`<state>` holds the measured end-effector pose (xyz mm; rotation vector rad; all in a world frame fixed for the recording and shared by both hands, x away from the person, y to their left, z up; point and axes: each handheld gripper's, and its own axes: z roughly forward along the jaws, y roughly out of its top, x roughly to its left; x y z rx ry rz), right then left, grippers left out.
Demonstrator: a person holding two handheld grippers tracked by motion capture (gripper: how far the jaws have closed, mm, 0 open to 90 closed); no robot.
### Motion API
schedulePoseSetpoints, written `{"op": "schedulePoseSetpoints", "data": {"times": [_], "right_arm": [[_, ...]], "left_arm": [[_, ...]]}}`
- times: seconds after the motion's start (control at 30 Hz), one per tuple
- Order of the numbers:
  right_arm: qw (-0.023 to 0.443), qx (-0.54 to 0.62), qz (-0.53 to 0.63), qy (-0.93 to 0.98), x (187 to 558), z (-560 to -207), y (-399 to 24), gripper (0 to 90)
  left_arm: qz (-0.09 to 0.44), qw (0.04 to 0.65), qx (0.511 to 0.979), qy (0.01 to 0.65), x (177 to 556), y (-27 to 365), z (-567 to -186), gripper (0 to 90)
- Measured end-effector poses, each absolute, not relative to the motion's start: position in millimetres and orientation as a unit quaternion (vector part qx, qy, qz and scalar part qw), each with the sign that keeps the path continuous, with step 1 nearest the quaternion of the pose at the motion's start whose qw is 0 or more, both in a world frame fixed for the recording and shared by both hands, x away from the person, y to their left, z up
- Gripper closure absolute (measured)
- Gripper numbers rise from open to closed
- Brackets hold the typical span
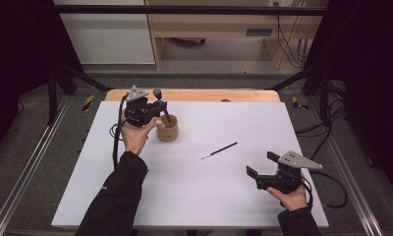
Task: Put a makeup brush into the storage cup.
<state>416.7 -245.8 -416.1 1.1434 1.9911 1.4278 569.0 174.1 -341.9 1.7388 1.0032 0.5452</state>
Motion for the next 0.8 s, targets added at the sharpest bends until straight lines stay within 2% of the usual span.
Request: {"op": "schedulePoseSetpoints", "data": {"times": [0.8], "right_arm": [[0.214, 0.412, 0.512, 0.722, 417.3, -417.8, -243.7, 5.2]], "left_arm": [[0.229, 0.477, 0.733, 0.427, 580.1, 171.6, -367.9, 76.8]]}}
